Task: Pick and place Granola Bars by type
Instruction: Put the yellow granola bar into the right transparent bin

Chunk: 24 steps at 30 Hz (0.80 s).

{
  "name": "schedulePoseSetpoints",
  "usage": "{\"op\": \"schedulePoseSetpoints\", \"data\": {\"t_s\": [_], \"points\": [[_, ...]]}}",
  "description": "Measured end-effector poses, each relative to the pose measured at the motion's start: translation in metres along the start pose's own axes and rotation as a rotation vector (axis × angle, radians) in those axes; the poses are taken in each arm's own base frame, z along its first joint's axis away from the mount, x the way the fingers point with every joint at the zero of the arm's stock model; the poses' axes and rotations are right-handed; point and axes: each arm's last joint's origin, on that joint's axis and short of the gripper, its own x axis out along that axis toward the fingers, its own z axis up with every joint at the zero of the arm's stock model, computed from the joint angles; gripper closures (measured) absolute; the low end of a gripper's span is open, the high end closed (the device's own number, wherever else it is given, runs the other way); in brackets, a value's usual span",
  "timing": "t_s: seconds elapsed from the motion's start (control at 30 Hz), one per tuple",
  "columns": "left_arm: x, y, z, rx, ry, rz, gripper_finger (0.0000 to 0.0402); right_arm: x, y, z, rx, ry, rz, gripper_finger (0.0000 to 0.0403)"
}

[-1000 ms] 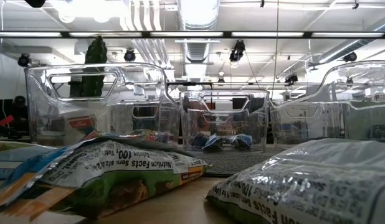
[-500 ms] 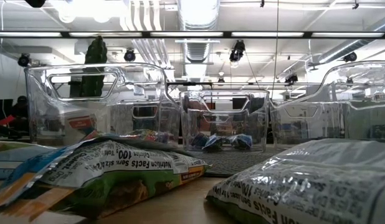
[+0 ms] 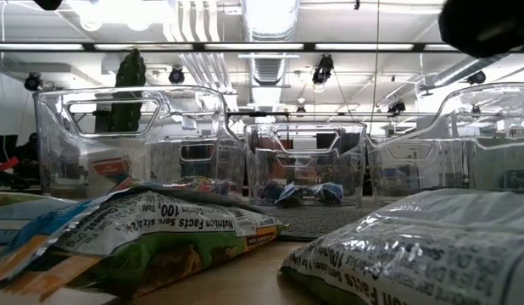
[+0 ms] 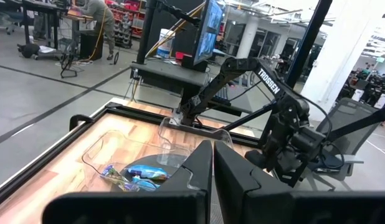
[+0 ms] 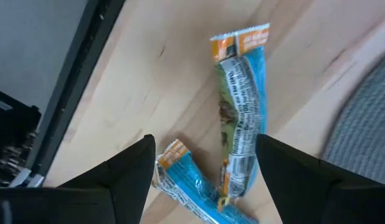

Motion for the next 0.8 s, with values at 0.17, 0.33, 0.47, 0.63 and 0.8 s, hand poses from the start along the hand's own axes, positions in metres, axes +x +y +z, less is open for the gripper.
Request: {"op": "schedulePoseSetpoints", "data": {"t_s": [0.17,0.33,0.47,0.63,0.8], "points": [[0.000,0.000,0.000,-0.004,0.000,0.000,0.0402,0.011,-0.003,-0.004,0.002,0.023,-0.007,0.0138],[0.000,0.000,0.000,-0.005,0.000,0.000,0.0402,0.021,-0.005,-0.003,0.000,-0.008,-0.016,0.0142],[0.000,0.000,0.000,-0.005,0.000,0.000,0.0402,0.026,-0.006,-0.004,0.001,-0.012,-0.055,0.0145],[0.000,0.000,0.000,-0.006,0.000,0.000,0.0402,0.026,-0.009,-0.005,0.008,-0.008,-0.083,0.0145],[0.000,0.000,0.000,-0.005,0.000,0.000,0.0402,0.027,-0.012,-0.004,0.012,-0.017,-0.106,0.0145]]}}
